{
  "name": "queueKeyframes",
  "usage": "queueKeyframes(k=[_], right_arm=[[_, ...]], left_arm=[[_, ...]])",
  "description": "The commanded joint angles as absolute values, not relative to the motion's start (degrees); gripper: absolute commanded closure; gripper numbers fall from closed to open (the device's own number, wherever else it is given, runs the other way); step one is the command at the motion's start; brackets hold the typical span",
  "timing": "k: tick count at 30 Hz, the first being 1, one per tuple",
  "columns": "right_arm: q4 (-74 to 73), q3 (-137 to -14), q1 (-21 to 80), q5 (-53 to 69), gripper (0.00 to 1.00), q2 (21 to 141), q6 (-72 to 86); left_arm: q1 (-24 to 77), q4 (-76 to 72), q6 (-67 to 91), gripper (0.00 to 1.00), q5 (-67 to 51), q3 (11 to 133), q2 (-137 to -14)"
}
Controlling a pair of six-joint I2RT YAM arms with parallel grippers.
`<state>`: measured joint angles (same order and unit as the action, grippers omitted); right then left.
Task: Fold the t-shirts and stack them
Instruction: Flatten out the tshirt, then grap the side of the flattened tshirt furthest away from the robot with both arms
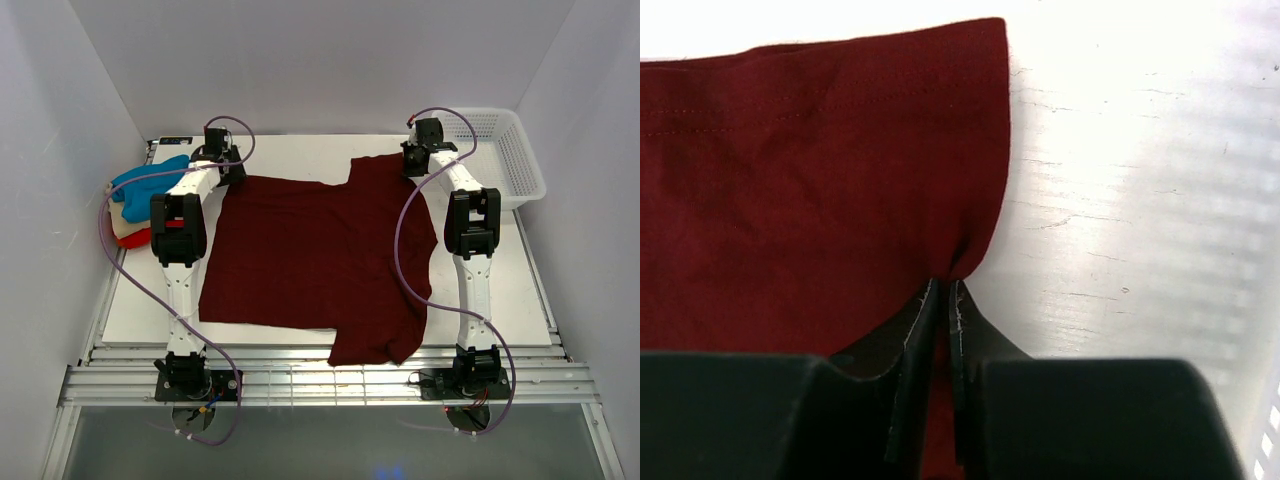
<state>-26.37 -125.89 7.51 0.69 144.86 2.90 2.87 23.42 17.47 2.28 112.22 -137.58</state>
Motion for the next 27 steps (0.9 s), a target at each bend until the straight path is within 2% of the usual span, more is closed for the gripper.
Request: queueKeyframes(k=[1, 2, 5, 11, 16, 27], right_arm=[[-29.44, -124.72, 7.56, 2.63, 0.86, 144.67, 3.16], [-29.53, -124.54, 7.56, 2.81, 0.87, 144.32, 3.16], [-29.36, -123.23, 7.56, 3.34, 0.89, 143.53, 2.99], [-29.44, -121.47, 7.56, 4.22, 0.92, 141.68, 3.07], [-30.15, -121.03, 7.56, 4.04, 0.92, 140.72, 3.95], [-29.97, -116.64, 7.73, 5.62, 0.92, 129.47, 4.13]], left_arm=[[4.04, 23.82, 17.84, 0.44, -1.67, 111.88, -138.60], [4.04, 23.82, 17.84, 0.52, -1.50, 111.80, -138.69], [4.13, 23.82, 17.32, 0.63, -1.23, 112.41, -139.48], [4.13, 23.73, 17.31, 0.74, -0.88, 113.55, -141.15], [4.13, 23.73, 17.31, 1.00, 3.06, 113.47, -141.33], [4.13, 17.58, 15.03, 1.00, 5.71, 106.18, -129.74]])
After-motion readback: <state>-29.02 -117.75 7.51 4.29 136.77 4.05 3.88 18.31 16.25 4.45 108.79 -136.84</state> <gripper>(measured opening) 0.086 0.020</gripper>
